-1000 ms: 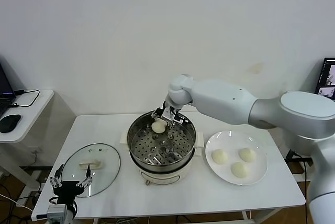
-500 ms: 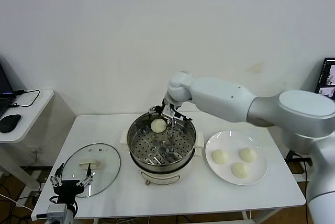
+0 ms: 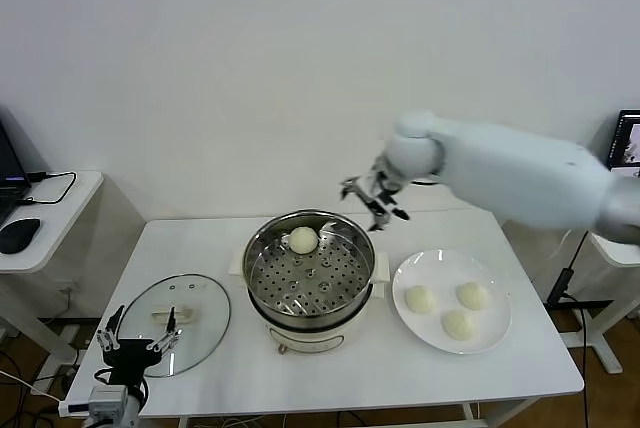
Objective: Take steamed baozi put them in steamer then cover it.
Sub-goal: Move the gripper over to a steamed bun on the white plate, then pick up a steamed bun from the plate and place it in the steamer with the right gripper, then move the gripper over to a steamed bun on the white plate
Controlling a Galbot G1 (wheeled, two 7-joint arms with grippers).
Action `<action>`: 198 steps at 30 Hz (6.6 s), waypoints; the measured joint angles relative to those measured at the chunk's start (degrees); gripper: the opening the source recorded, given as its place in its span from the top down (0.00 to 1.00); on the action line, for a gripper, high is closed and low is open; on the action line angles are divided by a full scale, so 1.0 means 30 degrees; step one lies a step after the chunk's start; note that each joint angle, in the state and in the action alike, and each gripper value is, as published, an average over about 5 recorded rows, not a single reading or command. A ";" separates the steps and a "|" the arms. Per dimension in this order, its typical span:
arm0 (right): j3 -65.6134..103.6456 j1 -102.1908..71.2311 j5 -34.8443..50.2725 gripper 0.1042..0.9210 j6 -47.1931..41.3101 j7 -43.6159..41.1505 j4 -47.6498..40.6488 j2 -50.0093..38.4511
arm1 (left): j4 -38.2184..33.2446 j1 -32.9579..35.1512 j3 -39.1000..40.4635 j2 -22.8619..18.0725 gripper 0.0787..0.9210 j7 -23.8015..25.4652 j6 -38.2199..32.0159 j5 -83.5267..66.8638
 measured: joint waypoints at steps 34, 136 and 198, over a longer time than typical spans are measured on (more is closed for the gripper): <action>0.6433 -1.0793 -0.3719 0.12 -0.1211 0.0293 -0.2309 -0.1263 | 0.0026 0.0364 -0.0593 -0.0034 0.12 -0.0002 0.0051 0.0151; -0.0179 -0.2090 0.9521 0.12 -0.9736 0.4945 -0.4453 1.1501 | -0.0508 -0.0501 -0.0337 -0.0215 0.12 -0.0017 0.0102 -0.0103; 0.7818 -1.2833 -0.4771 0.12 -0.1592 -0.1155 0.0629 -0.5034 | -0.0281 -0.0025 -0.0152 -0.0558 0.12 0.0055 0.0247 0.0351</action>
